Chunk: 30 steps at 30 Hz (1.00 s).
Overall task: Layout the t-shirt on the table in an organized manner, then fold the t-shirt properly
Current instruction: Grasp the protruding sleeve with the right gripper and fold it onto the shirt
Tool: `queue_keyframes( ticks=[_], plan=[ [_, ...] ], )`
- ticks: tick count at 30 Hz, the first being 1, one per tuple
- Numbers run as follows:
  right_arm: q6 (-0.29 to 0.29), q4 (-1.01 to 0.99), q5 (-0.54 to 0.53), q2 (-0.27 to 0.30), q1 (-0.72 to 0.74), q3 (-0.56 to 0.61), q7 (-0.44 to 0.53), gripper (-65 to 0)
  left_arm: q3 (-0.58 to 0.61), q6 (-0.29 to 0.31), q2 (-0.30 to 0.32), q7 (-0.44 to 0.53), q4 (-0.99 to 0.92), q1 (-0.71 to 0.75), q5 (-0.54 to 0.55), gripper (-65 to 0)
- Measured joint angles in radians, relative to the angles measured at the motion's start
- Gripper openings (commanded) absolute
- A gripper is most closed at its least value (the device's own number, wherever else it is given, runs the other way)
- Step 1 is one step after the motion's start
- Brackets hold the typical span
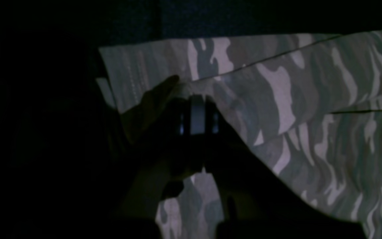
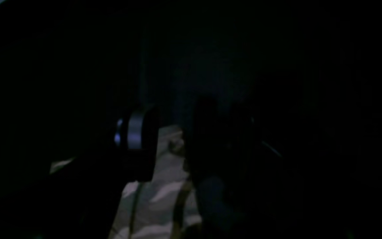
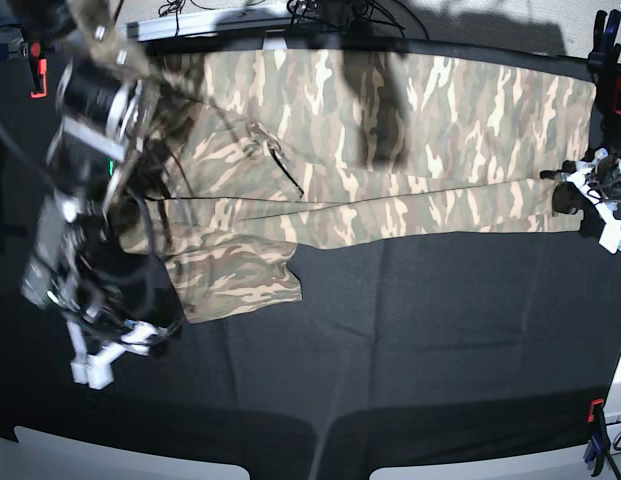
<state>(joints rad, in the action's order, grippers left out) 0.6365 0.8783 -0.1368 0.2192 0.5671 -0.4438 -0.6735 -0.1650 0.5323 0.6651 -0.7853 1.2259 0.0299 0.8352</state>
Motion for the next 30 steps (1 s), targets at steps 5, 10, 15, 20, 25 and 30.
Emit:
queue_keyframes(
  ticks=[5,10,15,20,25,30],
  plan=[
    [-0.004,-0.261,0.088,-0.005,0.071,0.083,0.049,-31.9,0.000,0.000,0.000,-0.001,0.000,0.000,0.000,-65.0],
    [-0.057,-0.297,0.134,-0.008,0.073,0.176,0.085,-31.9,0.000,0.000,0.000,0.000,0.000,0.000,-0.001,-65.0],
    [-0.071,-0.296,0.103,-0.006,0.068,0.215,0.075,-37.6,0.000,0.000,0.000,0.003,0.000,0.000,0.000,-65.0],
    [-0.074,-0.296,0.081,-0.012,0.068,0.259,0.063,-62.7,0.000,0.000,0.000,0.003,0.000,0.000,0.000,-65.0],
    [-0.073,-0.267,0.084,-0.018,0.061,0.261,0.045,-65.0,0.000,0.000,0.000,0.003,0.000,0.000,-0.001,-65.0],
    [0.011,-0.188,0.087,-0.020,0.050,0.262,-0.005,-65.0,0.000,0.000,0.000,0.003,0.000,0.000,-0.001,-65.0]
  ],
)
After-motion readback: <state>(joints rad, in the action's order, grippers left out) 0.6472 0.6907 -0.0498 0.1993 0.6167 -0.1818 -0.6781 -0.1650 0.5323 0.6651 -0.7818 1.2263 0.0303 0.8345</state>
